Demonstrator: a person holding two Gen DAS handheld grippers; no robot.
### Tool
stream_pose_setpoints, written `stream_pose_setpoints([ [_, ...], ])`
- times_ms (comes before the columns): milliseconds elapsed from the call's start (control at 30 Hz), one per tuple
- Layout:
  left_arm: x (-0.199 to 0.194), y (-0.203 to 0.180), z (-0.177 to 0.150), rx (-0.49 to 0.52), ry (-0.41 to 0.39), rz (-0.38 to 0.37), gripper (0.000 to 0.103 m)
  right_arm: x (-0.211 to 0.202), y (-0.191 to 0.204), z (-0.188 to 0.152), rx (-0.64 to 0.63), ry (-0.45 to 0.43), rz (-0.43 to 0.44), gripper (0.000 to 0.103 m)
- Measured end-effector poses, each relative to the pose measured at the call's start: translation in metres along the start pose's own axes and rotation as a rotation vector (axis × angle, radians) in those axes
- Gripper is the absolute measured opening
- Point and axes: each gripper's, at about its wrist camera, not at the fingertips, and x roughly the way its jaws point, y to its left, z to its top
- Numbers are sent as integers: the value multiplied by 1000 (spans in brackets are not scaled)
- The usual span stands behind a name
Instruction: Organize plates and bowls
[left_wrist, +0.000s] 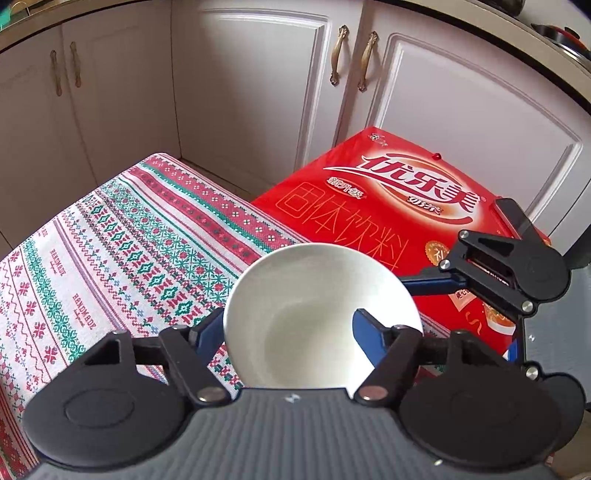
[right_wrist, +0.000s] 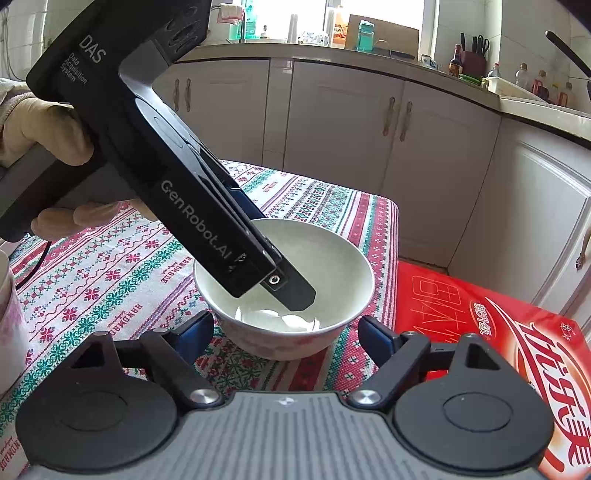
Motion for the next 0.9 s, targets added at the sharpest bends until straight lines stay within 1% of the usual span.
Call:
stream_pose_setpoints([
  [100, 2, 0, 0, 1, 5, -5, 69, 0, -1, 0, -3, -3, 4, 86],
  [467, -3, -1, 0, 8, 7, -7, 69, -1, 3, 3, 4, 7, 5, 85],
  [667, -20, -8, -4, 10, -9, -2, 69, -14, 9, 9, -4, 0, 10, 85],
  [900, -52, -20, -12, 17, -40, 7, 69, -42, 24, 15, -21, -19, 18, 85],
])
